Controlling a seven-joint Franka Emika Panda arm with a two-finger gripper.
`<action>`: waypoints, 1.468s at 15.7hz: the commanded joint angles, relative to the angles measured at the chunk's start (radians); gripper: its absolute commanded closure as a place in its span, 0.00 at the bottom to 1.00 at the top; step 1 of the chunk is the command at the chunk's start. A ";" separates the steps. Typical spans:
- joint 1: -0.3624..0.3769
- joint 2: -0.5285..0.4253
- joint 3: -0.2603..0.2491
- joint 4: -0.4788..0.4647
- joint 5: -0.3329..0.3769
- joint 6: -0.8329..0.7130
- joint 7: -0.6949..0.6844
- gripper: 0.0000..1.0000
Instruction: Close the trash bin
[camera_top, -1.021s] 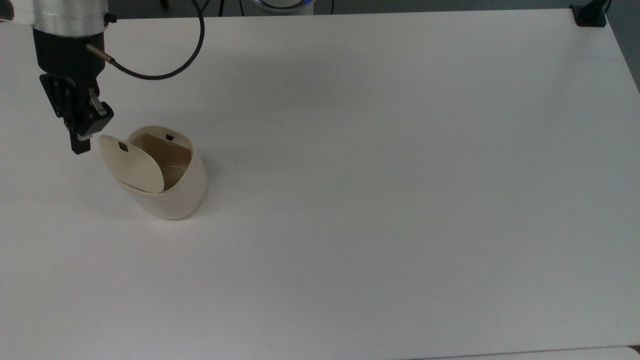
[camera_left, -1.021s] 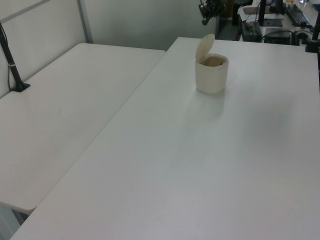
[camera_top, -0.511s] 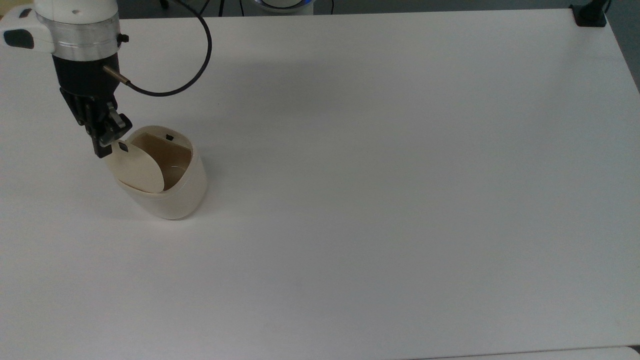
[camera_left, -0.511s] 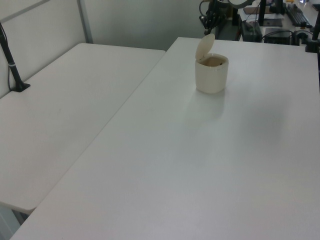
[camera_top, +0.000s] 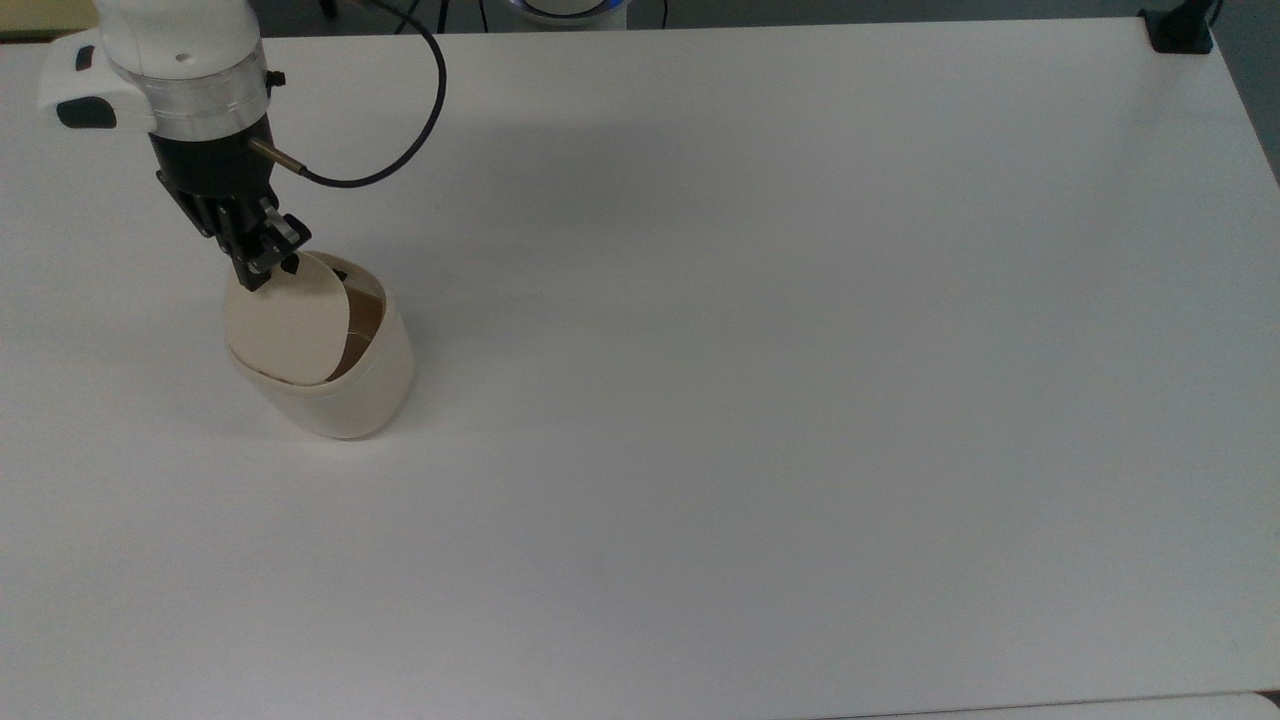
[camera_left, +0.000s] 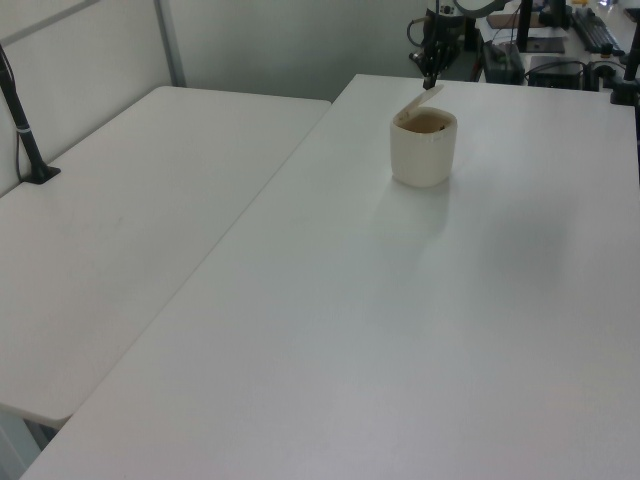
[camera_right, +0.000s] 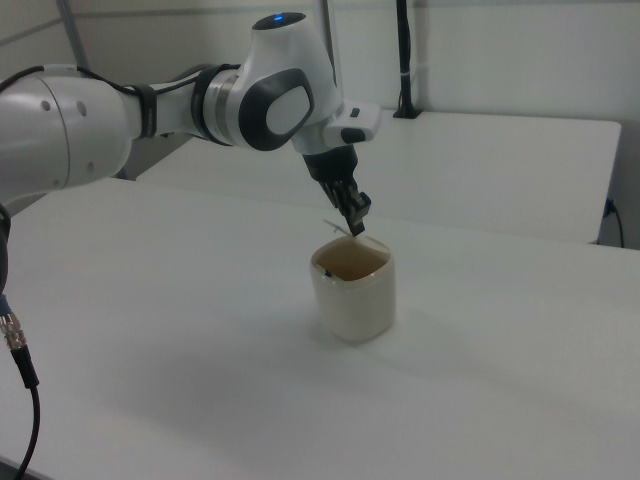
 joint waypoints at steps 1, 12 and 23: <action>0.006 -0.001 0.017 -0.013 -0.013 -0.055 -0.060 0.98; 0.039 0.066 0.017 -0.038 -0.041 -0.057 -0.086 0.98; 0.080 -0.032 0.018 -0.029 -0.038 -0.118 -0.100 0.97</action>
